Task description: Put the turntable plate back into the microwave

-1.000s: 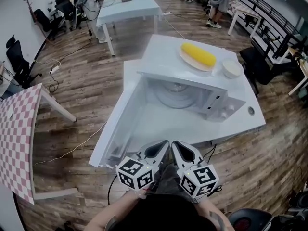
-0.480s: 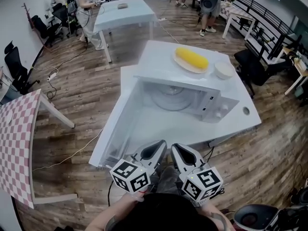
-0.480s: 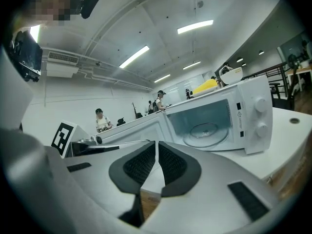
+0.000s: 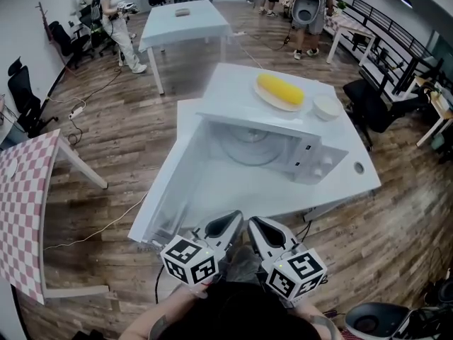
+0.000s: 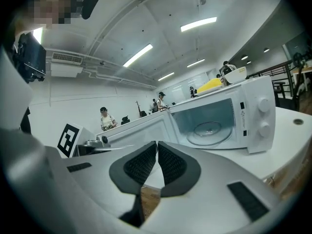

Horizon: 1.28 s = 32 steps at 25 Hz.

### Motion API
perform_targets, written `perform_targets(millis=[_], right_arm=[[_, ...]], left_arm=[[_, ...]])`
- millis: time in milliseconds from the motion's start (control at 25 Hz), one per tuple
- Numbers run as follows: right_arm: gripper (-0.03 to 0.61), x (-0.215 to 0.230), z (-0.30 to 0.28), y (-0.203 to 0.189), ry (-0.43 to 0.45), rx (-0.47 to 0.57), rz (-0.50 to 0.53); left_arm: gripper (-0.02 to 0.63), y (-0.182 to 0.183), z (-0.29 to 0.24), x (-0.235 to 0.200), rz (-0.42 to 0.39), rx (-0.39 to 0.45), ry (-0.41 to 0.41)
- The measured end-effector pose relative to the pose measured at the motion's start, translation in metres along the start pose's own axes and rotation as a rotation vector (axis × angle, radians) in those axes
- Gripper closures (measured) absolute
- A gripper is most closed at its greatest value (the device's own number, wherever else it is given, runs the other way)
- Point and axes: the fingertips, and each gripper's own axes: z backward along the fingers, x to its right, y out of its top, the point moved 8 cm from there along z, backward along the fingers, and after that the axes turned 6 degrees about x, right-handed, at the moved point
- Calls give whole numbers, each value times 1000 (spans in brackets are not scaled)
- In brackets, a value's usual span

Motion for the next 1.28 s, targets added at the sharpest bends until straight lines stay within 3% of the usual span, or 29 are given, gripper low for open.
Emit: perform_targets(millis=[400,1280], right_arm=[[558,-2,2,-5,42,-20,5],[558,9,3,-14,4,-33,20]], left_arm=[[601,-14,3,-4,56,-29,19],[601,-22,0,-12,54,-67,29]])
